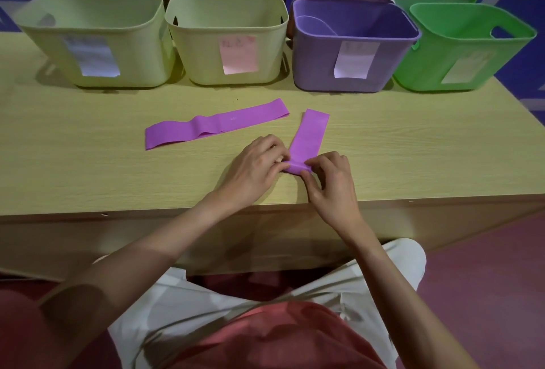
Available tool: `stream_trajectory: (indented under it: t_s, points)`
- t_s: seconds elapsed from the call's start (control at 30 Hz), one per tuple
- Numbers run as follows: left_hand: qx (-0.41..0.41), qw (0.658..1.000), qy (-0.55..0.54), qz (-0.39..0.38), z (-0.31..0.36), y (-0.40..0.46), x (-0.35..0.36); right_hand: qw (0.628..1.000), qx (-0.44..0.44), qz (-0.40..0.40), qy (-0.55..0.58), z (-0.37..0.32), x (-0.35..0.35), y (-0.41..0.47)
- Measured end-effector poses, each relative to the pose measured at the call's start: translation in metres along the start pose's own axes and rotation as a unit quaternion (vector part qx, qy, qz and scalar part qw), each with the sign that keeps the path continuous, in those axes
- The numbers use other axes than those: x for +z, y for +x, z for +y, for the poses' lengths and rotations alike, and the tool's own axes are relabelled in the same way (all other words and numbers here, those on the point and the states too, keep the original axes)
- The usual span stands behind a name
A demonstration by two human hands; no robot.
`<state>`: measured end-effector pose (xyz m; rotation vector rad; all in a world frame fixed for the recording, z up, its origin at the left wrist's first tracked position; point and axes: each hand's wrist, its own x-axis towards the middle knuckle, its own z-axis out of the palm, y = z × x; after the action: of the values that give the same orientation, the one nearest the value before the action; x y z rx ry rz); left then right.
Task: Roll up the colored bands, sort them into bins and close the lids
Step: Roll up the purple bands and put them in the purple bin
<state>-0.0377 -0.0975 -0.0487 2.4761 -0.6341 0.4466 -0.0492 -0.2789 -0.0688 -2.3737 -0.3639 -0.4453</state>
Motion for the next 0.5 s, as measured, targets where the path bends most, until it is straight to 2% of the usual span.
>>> stream_trajectory:
  t_s: [0.33,0.5]
  points:
    - [0.025,0.999,0.011,-0.039,-0.008,0.011,-0.004,1.0,0.017,0.026,-0.001,-0.002,0.003,0.001]
    - [0.028,0.998,0.007,-0.061,-0.012,0.02,-0.006,0.999,-0.022,0.022,0.016,-0.001,0.001,0.004]
